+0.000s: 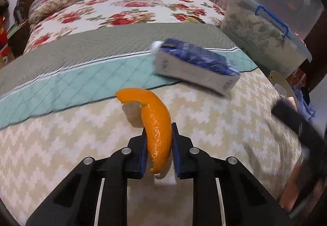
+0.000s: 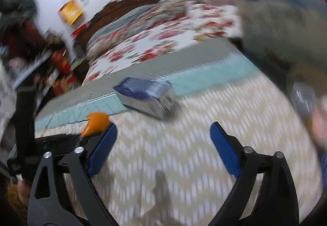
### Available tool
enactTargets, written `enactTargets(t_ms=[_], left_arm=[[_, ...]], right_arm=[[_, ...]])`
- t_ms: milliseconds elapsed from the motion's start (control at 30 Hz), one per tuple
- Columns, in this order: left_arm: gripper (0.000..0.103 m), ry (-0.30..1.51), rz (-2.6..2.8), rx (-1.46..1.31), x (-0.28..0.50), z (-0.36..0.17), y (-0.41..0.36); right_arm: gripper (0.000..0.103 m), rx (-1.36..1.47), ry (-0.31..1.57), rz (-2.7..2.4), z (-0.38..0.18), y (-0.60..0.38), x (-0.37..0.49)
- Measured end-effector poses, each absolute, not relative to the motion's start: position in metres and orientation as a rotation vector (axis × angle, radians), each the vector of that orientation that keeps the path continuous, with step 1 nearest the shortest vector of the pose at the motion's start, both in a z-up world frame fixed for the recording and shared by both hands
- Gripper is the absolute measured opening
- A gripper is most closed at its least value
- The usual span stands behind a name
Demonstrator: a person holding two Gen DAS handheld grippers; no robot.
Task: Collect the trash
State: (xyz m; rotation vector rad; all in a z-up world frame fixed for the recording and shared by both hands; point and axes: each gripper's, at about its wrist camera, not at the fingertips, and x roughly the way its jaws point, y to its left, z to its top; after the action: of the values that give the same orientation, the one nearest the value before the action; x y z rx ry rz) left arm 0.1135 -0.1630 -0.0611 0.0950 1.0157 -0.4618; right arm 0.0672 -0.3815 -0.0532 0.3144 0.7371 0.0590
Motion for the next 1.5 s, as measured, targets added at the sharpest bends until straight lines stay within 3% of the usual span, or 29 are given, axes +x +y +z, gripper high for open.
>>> enactTargets(t_ms=[167,300,333,433,567,867,933,1000,1033,1100,1133,1500], left_arm=[[0.019,1.007,-0.422,0.049,0.098,-0.052,-0.106],[0.019,1.013,-0.397,0.018,0.084,-0.049,-0.062],[0.019,1.013,-0.390,0.017,0.081,-0.050,-0.056],[0.019,1.014,-0.369,0.025,0.075,-0.051,-0.045],[0.019,1.015,-0.368,0.020,0.068,-0.054,-0.040],[0.020,0.999,-0.362,0.049,0.058,-0.057,-0.045],[0.023,0.995,-0.352,0.051,0.059,-0.058,-0.046],[0.029,0.988,-0.333,0.052,0.058,-0.058,-0.045],[0.032,0.984,-0.323,0.054,0.057,-0.058,-0.044],[0.066,0.971,-0.294,0.063,0.056,-0.057,-0.042],[0.072,0.947,-0.281,0.062,0.054,-0.055,-0.040],[0.088,0.877,-0.272,0.115,0.048,-0.050,-0.042]], right_arm=[[0.099,-0.070,0.851,0.108,-0.057,-0.355,0.149],[0.098,-0.113,0.978,0.131,-0.080,-0.344,0.182],[0.084,-0.106,1.005,0.143,-0.084,-0.341,0.184],[0.062,-0.094,1.019,0.139,-0.087,-0.325,0.172],[0.053,-0.033,1.016,0.149,-0.076,-0.306,0.131],[0.055,0.232,1.003,0.198,-0.077,-0.290,0.031],[0.077,0.228,0.957,0.187,-0.078,-0.282,0.017],[0.087,0.207,0.906,0.169,-0.078,-0.276,0.008],[0.087,0.201,0.898,0.162,-0.078,-0.275,0.007],[0.088,0.211,0.879,0.158,-0.078,-0.276,0.003],[0.089,0.217,0.867,0.156,-0.078,-0.276,0.002],[0.091,0.301,0.829,0.148,-0.083,-0.294,0.002]])
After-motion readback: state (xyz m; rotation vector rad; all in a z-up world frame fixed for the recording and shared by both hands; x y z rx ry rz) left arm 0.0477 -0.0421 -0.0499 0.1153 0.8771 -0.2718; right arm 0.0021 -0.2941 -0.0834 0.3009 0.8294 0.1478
